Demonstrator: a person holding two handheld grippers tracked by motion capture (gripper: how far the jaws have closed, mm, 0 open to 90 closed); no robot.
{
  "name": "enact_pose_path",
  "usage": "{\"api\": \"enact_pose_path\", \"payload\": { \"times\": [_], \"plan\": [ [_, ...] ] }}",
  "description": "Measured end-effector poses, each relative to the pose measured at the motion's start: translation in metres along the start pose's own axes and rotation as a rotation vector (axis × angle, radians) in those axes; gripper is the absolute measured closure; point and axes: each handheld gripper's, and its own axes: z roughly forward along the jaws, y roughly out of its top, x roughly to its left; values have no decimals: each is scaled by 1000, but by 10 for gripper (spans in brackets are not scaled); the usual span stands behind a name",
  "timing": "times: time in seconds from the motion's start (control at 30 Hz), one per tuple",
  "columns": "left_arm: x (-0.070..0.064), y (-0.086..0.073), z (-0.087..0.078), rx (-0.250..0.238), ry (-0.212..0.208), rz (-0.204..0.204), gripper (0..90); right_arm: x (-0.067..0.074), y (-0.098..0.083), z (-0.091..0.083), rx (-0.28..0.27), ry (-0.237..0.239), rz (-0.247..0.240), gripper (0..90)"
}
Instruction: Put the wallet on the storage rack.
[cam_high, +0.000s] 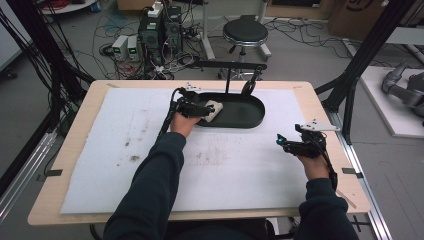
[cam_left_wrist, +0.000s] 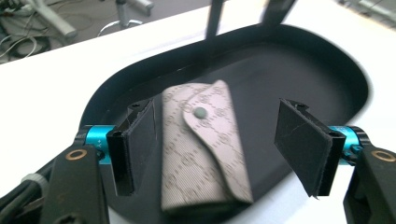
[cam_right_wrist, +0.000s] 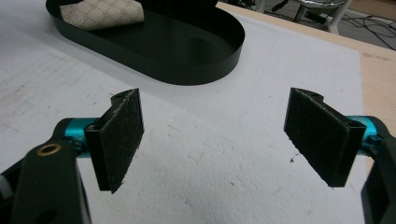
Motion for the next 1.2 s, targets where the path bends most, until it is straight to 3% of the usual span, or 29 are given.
{"api": "enact_pose_path", "payload": {
  "times": [0.17,0.23,0.27,0.33,0.4,0.43,0.47,0.57,0.67,0.73,0.8,0.87,1.0,1.2],
  "plan": [
    [-8,-5,-33,-84,-51,-17,247,3,0,1,4,13,-9,204],
    [-11,-16,-58,-135,-63,-38,246,4,1,2,6,16,-20,204],
    [-11,-16,-58,-135,-63,-38,247,4,1,2,6,16,-20,204],
    [-11,-28,-75,-155,-71,-56,246,5,1,3,8,18,-21,203],
    [-7,-40,-89,-155,-105,-82,242,6,0,3,7,23,-22,203],
    [-2,-51,-105,-171,-111,-98,242,6,0,2,6,25,-22,204],
    [-2,-51,-105,-171,-111,-98,242,6,0,2,6,25,-22,204],
    [8,-66,-132,-232,-79,-72,242,6,-1,3,1,30,-31,203],
    [15,-83,-156,-279,-24,6,241,6,-1,3,-3,37,-35,203],
    [19,-95,-169,-302,19,25,216,6,0,3,-7,40,-38,203],
    [25,-107,-180,-326,39,6,160,7,0,5,-10,48,-43,203],
    [31,-114,-187,-326,65,-38,160,7,0,6,-13,55,-53,203],
    [35,-120,-194,-326,131,-32,160,9,0,8,-4,62,-68,203],
    [34,-124,-193,-329,155,-12,161,11,-1,8,-6,72,-84,202]
  ]
}}
